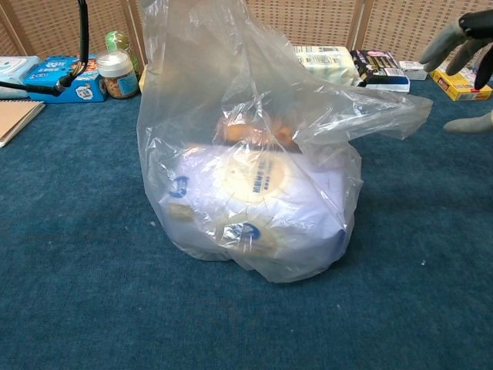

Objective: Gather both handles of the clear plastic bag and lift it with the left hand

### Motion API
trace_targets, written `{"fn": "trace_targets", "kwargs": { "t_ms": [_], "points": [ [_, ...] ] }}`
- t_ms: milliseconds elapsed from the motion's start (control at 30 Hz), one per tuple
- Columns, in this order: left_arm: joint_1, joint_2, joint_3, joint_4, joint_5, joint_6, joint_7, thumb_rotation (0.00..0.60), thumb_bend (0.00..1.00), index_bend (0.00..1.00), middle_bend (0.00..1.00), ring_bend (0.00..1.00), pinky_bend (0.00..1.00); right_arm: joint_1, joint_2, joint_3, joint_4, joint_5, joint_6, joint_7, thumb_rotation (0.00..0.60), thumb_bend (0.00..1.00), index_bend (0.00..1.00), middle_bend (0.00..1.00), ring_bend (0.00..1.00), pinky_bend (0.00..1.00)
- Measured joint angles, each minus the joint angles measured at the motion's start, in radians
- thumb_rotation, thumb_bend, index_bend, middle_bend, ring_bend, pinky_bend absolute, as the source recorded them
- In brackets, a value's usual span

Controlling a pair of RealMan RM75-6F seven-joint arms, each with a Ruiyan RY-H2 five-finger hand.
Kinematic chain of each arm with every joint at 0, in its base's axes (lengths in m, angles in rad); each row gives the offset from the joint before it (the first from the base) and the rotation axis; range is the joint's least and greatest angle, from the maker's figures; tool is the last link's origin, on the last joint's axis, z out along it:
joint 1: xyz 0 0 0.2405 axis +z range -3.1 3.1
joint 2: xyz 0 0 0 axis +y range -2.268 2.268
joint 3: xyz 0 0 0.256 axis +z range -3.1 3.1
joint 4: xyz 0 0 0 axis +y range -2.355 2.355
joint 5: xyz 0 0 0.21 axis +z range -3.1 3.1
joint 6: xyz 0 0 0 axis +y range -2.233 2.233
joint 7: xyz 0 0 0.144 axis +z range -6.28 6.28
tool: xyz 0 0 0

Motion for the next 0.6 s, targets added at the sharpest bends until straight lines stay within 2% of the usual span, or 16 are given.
{"fn": "trace_targets", "kwargs": {
  "t_ms": [300,467,600],
  "points": [
    [-0.005,-0.009,-0.001,0.008,-0.007,-0.010,0.000,0.000,0.18,0.35,0.41,0.39,0.39,0.033,-0.091,0.019,0.004,-0.012,0.011,0.011,0.600,0.18,0.32,0.33,0.36,0.43],
    [-0.007,-0.010,-0.005,0.008,-0.008,-0.012,-0.001,0.000,0.18,0.35,0.41,0.39,0.39,0.046,-0.130,0.040,-0.002,-0.012,0.030,0.022,0.600,0.17,0.41,0.37,0.39,0.45],
    [-0.006,-0.006,-0.008,0.006,-0.007,-0.010,-0.001,0.000,0.18,0.35,0.41,0.39,0.39,0.053,-0.149,0.048,0.002,-0.011,0.040,0.026,0.600,0.18,0.55,0.41,0.42,0.46]
  ]
}}
